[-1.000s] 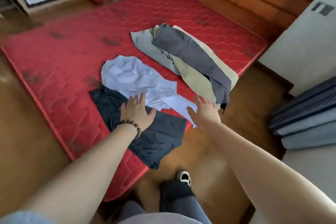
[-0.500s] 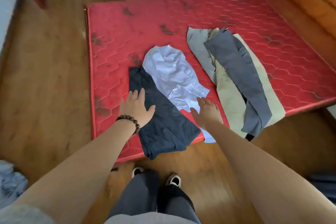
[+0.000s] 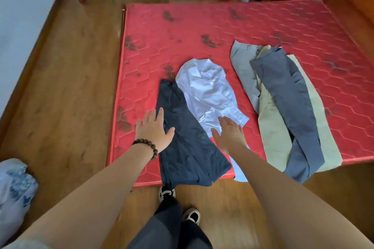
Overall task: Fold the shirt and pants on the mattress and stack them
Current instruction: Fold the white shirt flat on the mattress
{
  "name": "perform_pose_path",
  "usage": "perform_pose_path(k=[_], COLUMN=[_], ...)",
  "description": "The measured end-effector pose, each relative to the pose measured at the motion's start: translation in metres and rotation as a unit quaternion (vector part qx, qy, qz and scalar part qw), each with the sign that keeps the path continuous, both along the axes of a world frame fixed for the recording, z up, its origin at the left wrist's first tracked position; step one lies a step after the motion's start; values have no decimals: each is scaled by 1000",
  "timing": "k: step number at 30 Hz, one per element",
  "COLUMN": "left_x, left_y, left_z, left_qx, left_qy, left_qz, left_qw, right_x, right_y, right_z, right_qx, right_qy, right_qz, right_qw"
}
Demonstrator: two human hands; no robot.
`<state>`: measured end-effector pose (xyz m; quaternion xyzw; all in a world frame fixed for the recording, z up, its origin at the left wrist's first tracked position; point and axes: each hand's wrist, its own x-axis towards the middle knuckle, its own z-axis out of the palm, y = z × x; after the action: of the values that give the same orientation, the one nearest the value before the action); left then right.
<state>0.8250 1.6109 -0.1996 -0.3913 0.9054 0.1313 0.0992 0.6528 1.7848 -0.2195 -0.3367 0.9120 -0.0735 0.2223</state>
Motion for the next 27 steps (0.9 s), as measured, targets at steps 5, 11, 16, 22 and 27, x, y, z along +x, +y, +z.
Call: perform_pose_path(k=[5,11,16,22,27], left_x=[-26,-72,-117,-188,-255], left_y=[-27,-62,-91,-113,-115], left_z=[-18,-39,-62,-99,-146], left_qx=[11,40,48,46,42], left_qy=[7,11,2,-9,-19], left_qz=[3,-9,-13,6,36], left_qw=[1000,999,999,999,998], right_x=[-23,-58,-103,-182,-258], right_y=[-26,-64,-91,-120,-143], right_z=[-13,-30,-50,-79,-125], right_qx=[22,55,64,58,34], right_qy=[-2,-6,-7,-8,-26], right_qz=[-2,-10,-8,10,25], right_qw=[1000,998,998,998,999])
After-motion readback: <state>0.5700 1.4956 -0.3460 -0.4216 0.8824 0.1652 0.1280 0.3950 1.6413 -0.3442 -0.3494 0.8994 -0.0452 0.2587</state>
